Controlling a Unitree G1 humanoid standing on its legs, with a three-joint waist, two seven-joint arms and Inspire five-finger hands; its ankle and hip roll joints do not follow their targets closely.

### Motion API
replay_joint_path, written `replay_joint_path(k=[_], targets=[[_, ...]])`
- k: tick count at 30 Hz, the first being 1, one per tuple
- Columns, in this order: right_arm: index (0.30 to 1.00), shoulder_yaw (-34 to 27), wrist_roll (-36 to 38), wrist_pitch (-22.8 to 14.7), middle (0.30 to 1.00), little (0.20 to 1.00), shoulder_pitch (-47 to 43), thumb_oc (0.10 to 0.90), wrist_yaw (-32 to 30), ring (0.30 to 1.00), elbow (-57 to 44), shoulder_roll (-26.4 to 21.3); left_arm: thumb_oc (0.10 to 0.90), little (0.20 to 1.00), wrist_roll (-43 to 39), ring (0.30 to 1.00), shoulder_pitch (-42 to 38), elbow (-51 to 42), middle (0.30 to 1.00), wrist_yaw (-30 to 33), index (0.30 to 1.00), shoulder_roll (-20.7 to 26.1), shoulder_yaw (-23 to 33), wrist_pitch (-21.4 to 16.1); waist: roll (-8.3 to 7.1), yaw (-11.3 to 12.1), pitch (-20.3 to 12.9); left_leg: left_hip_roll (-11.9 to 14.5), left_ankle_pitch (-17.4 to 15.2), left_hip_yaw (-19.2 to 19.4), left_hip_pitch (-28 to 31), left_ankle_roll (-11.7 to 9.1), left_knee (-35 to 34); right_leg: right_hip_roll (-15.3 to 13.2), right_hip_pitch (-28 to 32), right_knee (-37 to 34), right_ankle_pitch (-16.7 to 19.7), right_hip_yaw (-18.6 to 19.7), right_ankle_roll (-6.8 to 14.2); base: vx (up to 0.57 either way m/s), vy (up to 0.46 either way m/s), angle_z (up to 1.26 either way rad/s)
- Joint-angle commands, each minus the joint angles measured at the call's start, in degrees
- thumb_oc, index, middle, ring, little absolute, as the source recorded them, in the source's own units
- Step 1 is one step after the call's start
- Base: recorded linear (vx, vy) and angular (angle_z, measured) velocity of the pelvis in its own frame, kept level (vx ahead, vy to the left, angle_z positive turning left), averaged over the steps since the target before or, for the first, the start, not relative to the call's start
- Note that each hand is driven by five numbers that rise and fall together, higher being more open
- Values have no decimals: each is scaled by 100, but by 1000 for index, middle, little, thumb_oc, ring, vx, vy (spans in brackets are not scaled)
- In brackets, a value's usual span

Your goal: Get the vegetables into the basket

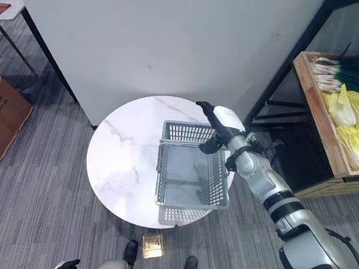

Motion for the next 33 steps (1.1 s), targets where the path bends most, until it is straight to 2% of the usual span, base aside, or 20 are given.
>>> replay_joint_path(k=[1,12,13,14,21,26,33], targets=[[1000,170,152,-80,1000,1000,-1174,900,-141,1000,265,-127,900,1000,-195,1000,-234,251,1000,85,1000,24,-281,-53,-199,84,18,365,-132,-178,-46,-282,7,-376,-334,-7,484,60,393,-22,-19,7],[1000,429,-59,17,1000,1000,-1564,900,-225,1000,1365,-41,900,1000,-400,1000,-340,158,1000,133,1000,23,-500,-142,-189,126,189,361,-60,-260,-236,-278,7,-344,-497,-7,516,70,367,-3,-2,1],[418,431,-59,15,418,418,-1566,484,-226,418,1369,-39,900,1000,-400,1000,-340,159,1000,133,1000,22,-500,-142,-189,126,189,361,-60,-260,-237,-277,7,-344,-498,-7,516,71,367,0,0,0],[300,410,-64,21,300,300,-1564,400,-253,300,1472,-19,900,1000,-415,1000,-342,154,1000,141,1000,14,-514,-144,-183,127,196,362,-55,-265,-244,-275,7,-343,-504,-7,517,70,365,0,0,0],[300,333,-93,34,300,300,-1361,400,-310,300,1657,248,900,1000,-371,1000,-377,121,1000,163,1000,-34,-629,-128,-159,140,189,354,-72,-252,-217,-258,7,-327,-478,-7,487,84,350,2,0,0],[300,393,-253,-6,300,300,-1099,400,-230,300,1147,453,900,1000,-219,1000,-358,144,1000,179,1000,-59,-595,-70,-145,103,134,363,-141,-196,-102,-248,7,-326,-407,-7,453,109,346,5,2,-1],[300,365,-275,-27,300,300,-827,400,-124,300,884,442,900,1000,-156,1000,-316,117,1000,153,1000,-47,-519,-45,-136,90,58,364,-186,-171,17,-241,7,-349,-298,-7,418,97,356,0,0,0]])
